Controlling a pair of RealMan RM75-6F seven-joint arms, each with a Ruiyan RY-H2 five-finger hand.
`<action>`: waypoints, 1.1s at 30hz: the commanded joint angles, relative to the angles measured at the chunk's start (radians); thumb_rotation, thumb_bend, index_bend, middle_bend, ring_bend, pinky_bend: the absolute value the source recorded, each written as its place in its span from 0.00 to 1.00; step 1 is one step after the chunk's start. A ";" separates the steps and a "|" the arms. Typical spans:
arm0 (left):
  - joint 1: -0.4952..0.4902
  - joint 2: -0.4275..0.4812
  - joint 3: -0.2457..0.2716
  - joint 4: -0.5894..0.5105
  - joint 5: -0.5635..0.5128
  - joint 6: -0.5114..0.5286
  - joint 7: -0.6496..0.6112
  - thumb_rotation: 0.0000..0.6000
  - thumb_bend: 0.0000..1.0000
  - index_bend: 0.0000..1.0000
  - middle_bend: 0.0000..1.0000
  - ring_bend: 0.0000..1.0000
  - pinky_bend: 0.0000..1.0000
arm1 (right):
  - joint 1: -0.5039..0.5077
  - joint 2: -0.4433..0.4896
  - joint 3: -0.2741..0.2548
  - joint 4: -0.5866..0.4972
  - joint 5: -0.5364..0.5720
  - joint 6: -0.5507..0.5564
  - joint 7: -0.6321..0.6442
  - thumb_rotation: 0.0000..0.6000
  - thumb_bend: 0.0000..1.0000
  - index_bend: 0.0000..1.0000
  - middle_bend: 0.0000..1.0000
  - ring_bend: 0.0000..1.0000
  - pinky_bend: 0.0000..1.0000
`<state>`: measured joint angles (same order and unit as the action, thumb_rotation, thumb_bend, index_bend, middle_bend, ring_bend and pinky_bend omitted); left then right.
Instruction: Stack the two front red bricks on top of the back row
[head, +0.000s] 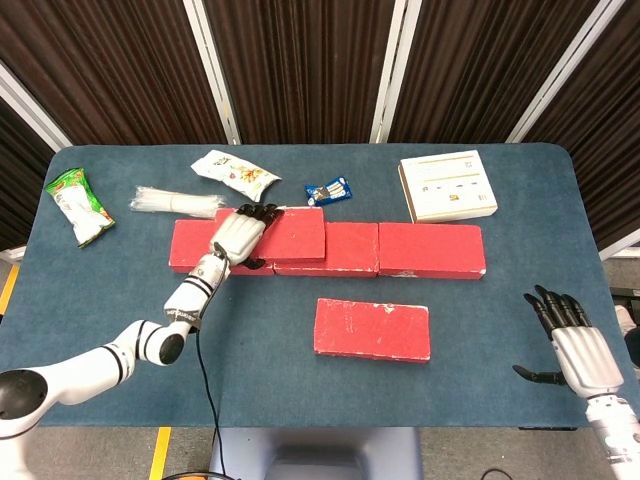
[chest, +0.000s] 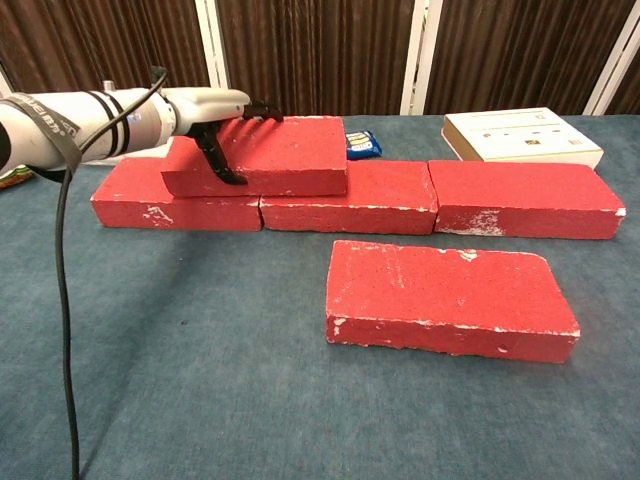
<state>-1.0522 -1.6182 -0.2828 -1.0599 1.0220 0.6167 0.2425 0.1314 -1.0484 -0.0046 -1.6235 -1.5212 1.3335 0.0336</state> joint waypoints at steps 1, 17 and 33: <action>-0.004 -0.001 0.004 0.003 0.008 0.000 -0.017 1.00 0.33 0.08 0.72 0.68 0.72 | 0.000 0.000 0.001 0.000 0.002 -0.001 -0.001 0.94 0.03 0.00 0.00 0.00 0.00; -0.008 0.037 0.034 -0.079 0.020 0.011 -0.020 1.00 0.33 0.08 0.70 0.64 0.69 | 0.001 0.000 -0.003 -0.005 0.000 -0.003 -0.008 0.94 0.03 0.00 0.00 0.00 0.00; -0.023 0.056 0.049 -0.091 -0.030 -0.010 -0.036 1.00 0.32 0.06 0.35 0.30 0.36 | -0.001 0.001 -0.004 -0.006 -0.003 0.002 -0.006 0.94 0.03 0.00 0.00 0.00 0.00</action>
<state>-1.0746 -1.5615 -0.2350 -1.1516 0.9920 0.6076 0.2076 0.1300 -1.0472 -0.0085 -1.6299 -1.5239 1.3354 0.0271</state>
